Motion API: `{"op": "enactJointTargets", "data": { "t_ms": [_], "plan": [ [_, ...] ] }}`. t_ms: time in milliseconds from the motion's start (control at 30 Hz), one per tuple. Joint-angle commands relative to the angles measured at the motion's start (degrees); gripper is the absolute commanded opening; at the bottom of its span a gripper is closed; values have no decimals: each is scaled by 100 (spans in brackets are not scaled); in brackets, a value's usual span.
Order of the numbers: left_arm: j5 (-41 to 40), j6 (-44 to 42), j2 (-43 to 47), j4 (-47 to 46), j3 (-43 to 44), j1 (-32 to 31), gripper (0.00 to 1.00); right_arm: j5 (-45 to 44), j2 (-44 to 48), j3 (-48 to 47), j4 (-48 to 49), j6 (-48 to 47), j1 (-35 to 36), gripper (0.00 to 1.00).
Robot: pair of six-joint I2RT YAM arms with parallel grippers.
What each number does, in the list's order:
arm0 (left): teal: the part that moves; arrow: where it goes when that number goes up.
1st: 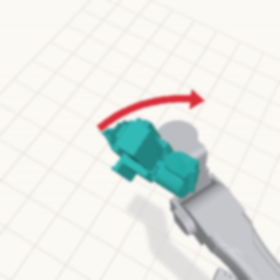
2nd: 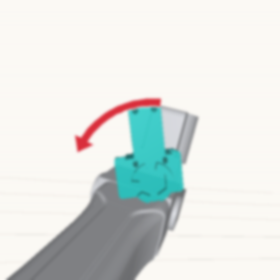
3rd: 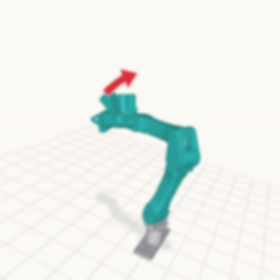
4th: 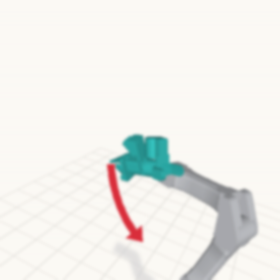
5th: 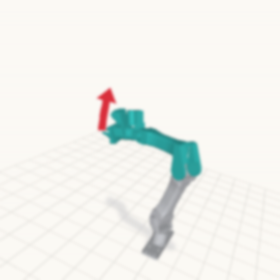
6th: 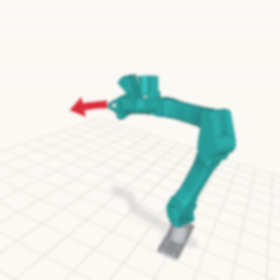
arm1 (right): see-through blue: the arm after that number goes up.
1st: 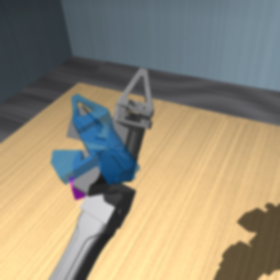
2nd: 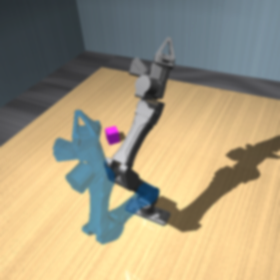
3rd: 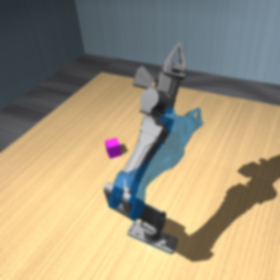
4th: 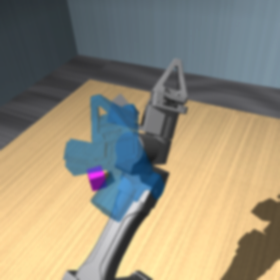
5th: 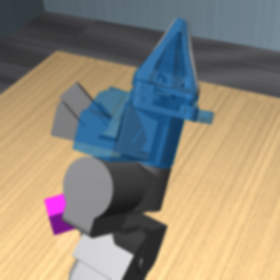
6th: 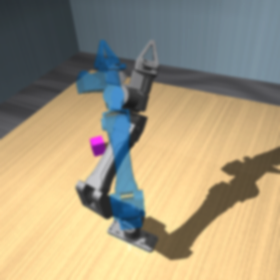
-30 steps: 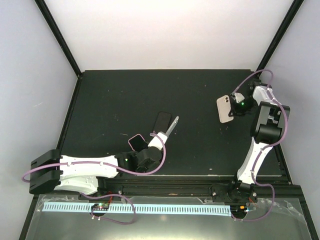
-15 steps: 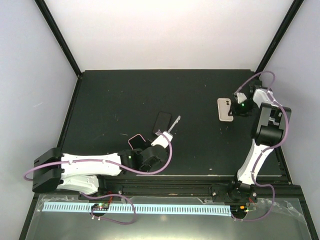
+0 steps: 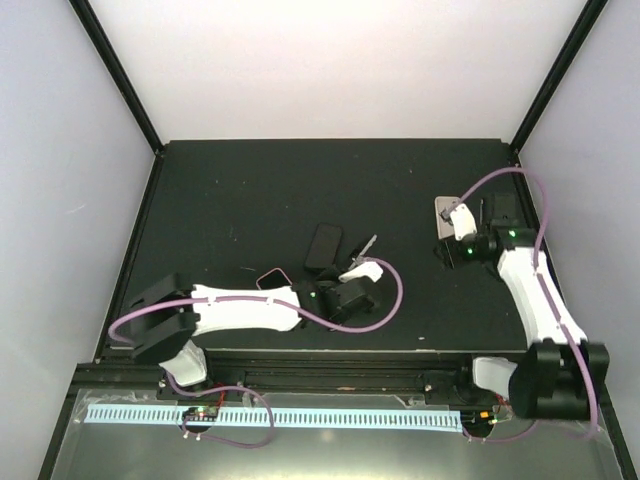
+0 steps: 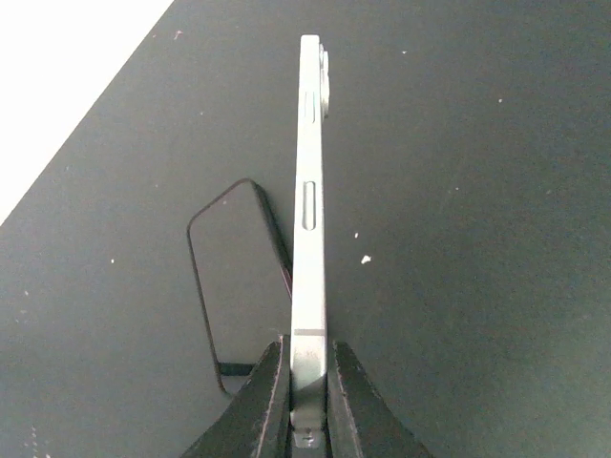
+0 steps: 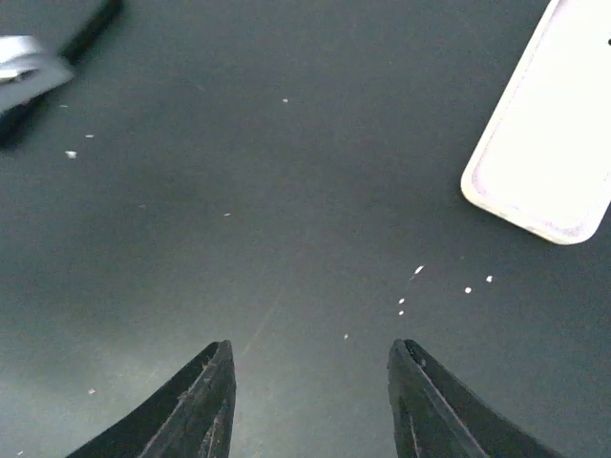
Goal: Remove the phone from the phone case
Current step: Place the phone case at the center of the board, then place the phone at the center of the board.
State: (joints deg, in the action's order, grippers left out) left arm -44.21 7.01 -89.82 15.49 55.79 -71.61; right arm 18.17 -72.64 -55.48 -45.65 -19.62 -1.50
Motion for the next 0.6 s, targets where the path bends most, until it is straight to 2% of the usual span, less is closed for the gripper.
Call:
{"op": "enactJointTargets", "data": {
  "t_ms": [0, 100, 167, 200, 333, 433, 567],
  "plan": [
    [-452, -533, -760, 551, 1051, 235, 2, 690, 1129, 406, 354, 54, -46, 46],
    [-755, -784, -1421, 757, 1699, 414, 1, 656, 1980, 592, 733, 410, -47, 60],
    [-920, -923, -1799, 886, 2117, 555, 1, 389, 2254, 449, 735, 792, -50, 73],
    [-957, -990, -1968, 924, 2292, 636, 1, 402, 2322, 393, 698, 967, -45, 76],
    [-1177, -1341, -2631, 983, 2944, 955, 2, 961, 2514, 557, 731, 1241, -57, 77],
    [-1182, -1590, -2998, 886, 3342, 1127, 2, 431, 2575, 707, 931, 1259, -84, 77],
    [-1433, -2141, -3482, 478, 3729, 1223, 2, 382, 2532, 736, 977, 1290, -189, 77]
  ]
}}
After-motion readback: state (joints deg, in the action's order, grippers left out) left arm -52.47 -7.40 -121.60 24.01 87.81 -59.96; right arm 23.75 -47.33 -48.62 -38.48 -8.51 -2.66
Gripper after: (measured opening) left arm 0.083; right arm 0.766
